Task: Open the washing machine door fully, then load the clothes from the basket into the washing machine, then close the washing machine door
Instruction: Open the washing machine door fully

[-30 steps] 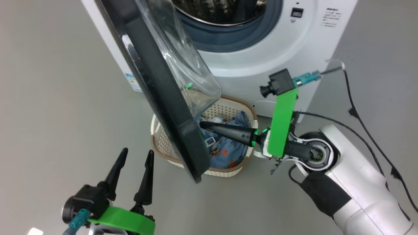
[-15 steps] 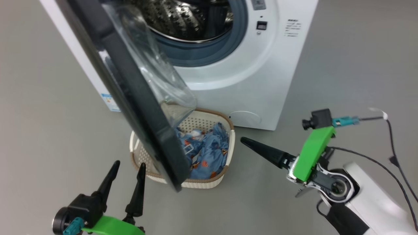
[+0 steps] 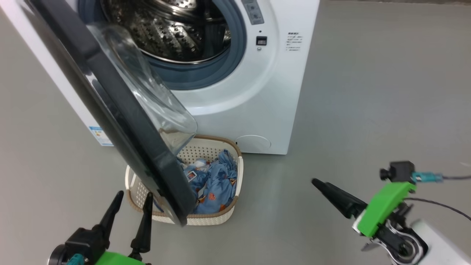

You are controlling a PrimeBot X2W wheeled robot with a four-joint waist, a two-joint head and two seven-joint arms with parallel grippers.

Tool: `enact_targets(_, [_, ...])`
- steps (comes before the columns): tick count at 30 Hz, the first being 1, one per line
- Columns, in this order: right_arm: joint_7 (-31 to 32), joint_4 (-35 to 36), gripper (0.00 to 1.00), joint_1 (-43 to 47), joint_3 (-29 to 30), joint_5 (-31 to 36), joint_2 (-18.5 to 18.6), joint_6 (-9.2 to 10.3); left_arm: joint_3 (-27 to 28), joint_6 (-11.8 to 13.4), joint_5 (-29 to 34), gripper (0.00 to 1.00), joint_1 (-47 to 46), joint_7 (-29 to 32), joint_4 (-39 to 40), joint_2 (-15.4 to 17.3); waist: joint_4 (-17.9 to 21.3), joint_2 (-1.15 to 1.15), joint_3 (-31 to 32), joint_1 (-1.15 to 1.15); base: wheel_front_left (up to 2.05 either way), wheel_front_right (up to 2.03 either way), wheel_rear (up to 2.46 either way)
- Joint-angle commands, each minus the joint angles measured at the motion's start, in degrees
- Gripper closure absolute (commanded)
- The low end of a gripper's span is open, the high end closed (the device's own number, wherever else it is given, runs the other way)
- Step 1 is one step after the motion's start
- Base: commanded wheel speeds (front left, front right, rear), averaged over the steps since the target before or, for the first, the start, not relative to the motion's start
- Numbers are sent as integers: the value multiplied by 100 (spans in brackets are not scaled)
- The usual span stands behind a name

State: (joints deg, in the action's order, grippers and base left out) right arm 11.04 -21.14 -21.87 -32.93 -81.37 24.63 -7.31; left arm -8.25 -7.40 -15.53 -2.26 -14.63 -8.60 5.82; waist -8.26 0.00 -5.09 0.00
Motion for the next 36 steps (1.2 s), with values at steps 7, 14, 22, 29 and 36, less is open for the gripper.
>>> enact_targets(7, [-1055,-116,0,372,-428,509,538,-18,321,-9,-25,0,70,-37,158,89,166,0,137,0,0,0,0])
enact_targets(14, [-2241,-493,0,559,-871,1001,785,-18,404,-9,-35,0,151,-37,157,77,197,0,208,0,0,0,0])
enact_targets(22, [-2600,-586,0,664,-23,2143,662,-18,484,-9,-11,0,177,-37,196,44,245,0,181,0,0,0,0])
enact_targets(29, [-2602,34,0,1258,1468,3710,184,-18,497,-9,-1,0,162,-37,208,45,252,0,180,0,0,0,0])
enact_targets(36, [-2603,790,0,1949,2668,4998,-370,-18,476,-9,7,0,156,-37,213,65,214,0,239,0,0,0,0])
